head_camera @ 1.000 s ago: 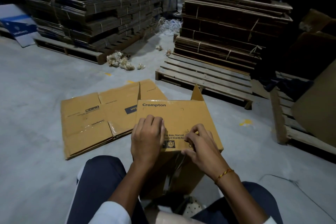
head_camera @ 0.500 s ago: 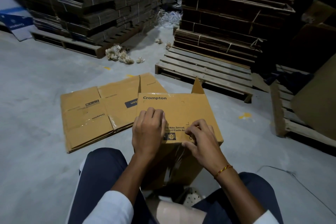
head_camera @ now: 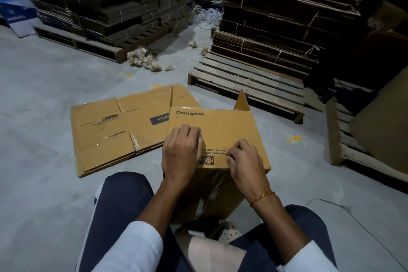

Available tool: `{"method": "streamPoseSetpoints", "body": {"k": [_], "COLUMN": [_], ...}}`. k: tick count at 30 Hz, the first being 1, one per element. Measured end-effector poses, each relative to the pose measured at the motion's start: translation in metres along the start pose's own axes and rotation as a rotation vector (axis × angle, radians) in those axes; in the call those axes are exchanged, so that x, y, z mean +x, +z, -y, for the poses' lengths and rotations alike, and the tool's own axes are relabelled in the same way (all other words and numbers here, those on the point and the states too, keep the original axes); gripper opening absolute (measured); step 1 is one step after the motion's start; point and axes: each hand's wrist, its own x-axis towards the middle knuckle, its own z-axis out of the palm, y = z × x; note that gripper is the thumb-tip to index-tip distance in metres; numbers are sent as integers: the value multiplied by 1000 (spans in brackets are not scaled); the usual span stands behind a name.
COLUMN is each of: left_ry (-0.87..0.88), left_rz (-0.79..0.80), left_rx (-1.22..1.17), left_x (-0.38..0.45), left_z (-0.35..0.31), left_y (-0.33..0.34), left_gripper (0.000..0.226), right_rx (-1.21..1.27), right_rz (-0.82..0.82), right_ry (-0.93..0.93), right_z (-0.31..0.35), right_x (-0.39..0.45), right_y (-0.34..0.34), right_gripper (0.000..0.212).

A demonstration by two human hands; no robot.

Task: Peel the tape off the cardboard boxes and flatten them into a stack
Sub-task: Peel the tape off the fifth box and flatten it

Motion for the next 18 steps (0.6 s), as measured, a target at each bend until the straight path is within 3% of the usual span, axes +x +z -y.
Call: {"method": "streamPoseSetpoints", "body": {"k": [5,11,18], "left_ry": [-10,-19,-26], "left_rz": [-14,-17,-10], "left_rx": [13,22,14], "left_x": [-2,-2,-3], "left_z": [2,0,0], "left_y": [-3,0,-1], "left_gripper": [12,16,20], "right_rx": [-177,-333,-475], "right_rz": [13,92,290], "right_ry": [-27,43,-14], "right_z": [18,32,42], "right_x": [2,4,20], "right_y": [-1,-8,-27], "right_gripper": [5,15,15]}}
